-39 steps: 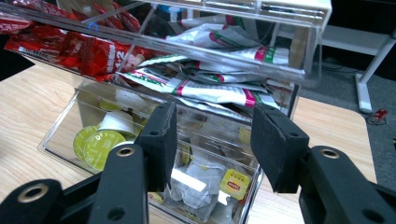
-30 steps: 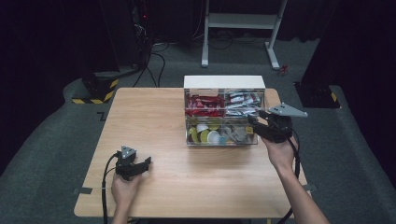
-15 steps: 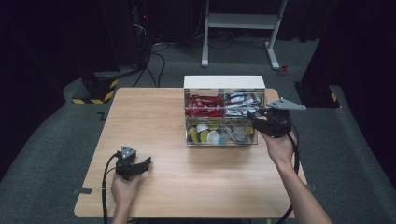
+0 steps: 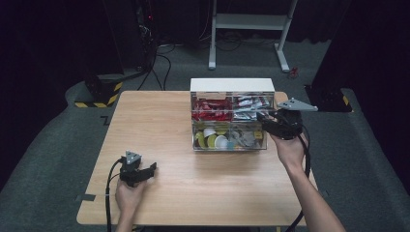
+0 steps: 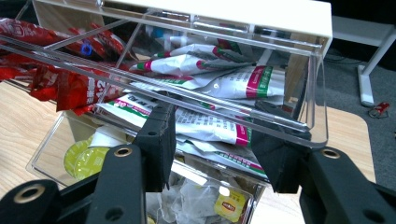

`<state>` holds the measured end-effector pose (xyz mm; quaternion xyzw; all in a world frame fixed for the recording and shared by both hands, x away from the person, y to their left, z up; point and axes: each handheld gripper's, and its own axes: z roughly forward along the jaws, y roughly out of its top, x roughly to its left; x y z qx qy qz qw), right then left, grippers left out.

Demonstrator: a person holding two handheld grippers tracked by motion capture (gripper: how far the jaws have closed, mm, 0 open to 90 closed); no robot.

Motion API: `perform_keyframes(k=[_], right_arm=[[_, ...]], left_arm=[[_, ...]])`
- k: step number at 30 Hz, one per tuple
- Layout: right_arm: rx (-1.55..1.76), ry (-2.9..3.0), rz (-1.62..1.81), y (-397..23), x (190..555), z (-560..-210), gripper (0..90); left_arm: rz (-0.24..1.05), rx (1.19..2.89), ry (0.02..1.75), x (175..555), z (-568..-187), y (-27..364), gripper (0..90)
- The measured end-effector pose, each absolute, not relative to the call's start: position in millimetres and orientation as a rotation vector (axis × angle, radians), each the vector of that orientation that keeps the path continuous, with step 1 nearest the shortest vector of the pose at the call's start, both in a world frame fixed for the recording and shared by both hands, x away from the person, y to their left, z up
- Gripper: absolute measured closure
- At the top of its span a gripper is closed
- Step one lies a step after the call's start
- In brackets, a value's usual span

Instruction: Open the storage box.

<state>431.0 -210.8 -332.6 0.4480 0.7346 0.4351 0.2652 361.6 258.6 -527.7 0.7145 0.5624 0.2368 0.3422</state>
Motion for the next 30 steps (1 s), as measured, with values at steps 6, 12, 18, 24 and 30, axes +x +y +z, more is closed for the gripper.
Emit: perform_keyframes(k=[6, 12, 18, 24, 30], right_arm=[[1.203, 1.976, 1.183, -210.6, 432.5, -328.5, 50.4], [1.2, 1.977, 1.183, -211.5, 433.2, -327.2, 50.4], [1.197, 1.971, 1.188, -211.5, 433.9, -319.0, 50.3], [1.195, 1.967, 1.19, -212.6, 436.7, -314.1, 50.3], [1.193, 1.961, 1.185, -211.9, 438.7, -308.6, 50.2]], left_arm=[[0.62, 1.86, 1.46, 361.7, -527.8, 258.3, 30.2], [0.62, 1.859, 1.464, 361.4, -527.8, 257.8, 30.2], [0.62, 1.86, 1.464, 361.5, -527.8, 257.8, 30.2], [0.621, 1.863, 1.463, 361.5, -527.6, 257.7, 30.2], [0.623, 1.866, 1.465, 361.4, -527.6, 257.0, 30.0]])
